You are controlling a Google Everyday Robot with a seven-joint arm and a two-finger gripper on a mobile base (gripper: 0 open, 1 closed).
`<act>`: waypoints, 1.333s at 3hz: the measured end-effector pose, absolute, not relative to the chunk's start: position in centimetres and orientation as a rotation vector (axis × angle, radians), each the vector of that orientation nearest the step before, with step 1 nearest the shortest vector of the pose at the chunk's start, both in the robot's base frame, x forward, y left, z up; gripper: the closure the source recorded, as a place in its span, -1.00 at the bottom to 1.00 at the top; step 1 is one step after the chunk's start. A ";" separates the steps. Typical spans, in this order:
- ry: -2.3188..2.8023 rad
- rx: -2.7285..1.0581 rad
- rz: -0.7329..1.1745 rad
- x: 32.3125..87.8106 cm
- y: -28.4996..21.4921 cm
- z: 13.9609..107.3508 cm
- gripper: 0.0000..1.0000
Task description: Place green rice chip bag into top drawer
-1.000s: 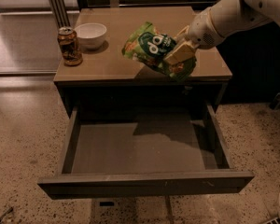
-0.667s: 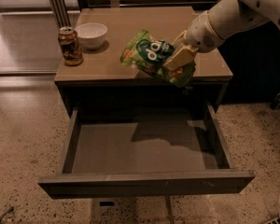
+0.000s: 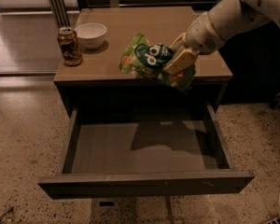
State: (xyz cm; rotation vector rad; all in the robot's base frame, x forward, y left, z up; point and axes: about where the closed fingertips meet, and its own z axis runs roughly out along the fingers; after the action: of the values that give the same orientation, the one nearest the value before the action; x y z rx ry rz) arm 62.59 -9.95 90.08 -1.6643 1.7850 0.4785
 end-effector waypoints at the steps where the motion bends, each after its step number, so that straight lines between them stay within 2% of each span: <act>1: 1.712 -1.784 0.555 57.9 -9.7 90.2 1.00; 2: 1.700 -1.862 0.597 54.4 -10.2 88.2 1.00; 4: 1.754 -2.019 0.573 50.9 -10.1 78.4 1.00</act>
Offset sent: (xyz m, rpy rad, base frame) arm -0.1280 -0.0139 -0.0474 -0.0646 0.1231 0.2541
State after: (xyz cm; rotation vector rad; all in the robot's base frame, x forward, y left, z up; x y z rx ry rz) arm 50.89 -10.13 78.38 -2.0194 1.7542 0.5726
